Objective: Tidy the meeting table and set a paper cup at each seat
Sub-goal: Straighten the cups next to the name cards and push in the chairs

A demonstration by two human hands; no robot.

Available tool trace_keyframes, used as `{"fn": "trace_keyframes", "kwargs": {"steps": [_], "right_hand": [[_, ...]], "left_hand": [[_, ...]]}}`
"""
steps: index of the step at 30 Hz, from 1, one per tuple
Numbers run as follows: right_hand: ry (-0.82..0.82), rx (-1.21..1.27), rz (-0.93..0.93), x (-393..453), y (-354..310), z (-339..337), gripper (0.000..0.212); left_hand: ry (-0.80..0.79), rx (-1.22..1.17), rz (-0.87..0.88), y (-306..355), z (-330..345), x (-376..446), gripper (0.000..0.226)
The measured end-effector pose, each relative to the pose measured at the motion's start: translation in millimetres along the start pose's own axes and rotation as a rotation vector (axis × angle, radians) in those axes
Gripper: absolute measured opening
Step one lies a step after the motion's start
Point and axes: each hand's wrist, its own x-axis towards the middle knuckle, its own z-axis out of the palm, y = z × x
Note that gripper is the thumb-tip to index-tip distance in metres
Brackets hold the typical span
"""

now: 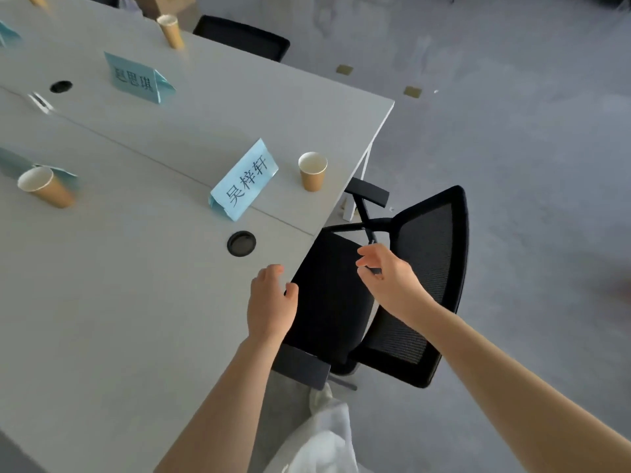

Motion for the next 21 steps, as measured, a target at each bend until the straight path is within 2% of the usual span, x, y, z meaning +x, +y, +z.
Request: {"fn": "trace_keyframes", "kwargs": {"steps": [3,9,12,17,21], "right_hand": [[-0.032,-0.034,0.019,33,-6,-12,0.034],[-0.077,-0.052,0.028,105,-10,-29,0.031],[-0.092,-0.044,0.019,135,-5,-31,0.031],[-0.166,-0.07,0.024,200,6,-29,0.041],[-0.248,-0.016,0.007,259,18,-29,0.051]], "left_hand": [[0.014,-0.054,-0.063,11,7,34,0.036],[-0.067,-0.084,-0.078,20,32,84,0.041],[-0.06,-0.103,-0.088,19,49,102,0.043],[-0.016,0.063,-0.125,24,93,137,0.054],[0.071,0.147,-0.277,37,127,162,0.058]]}}
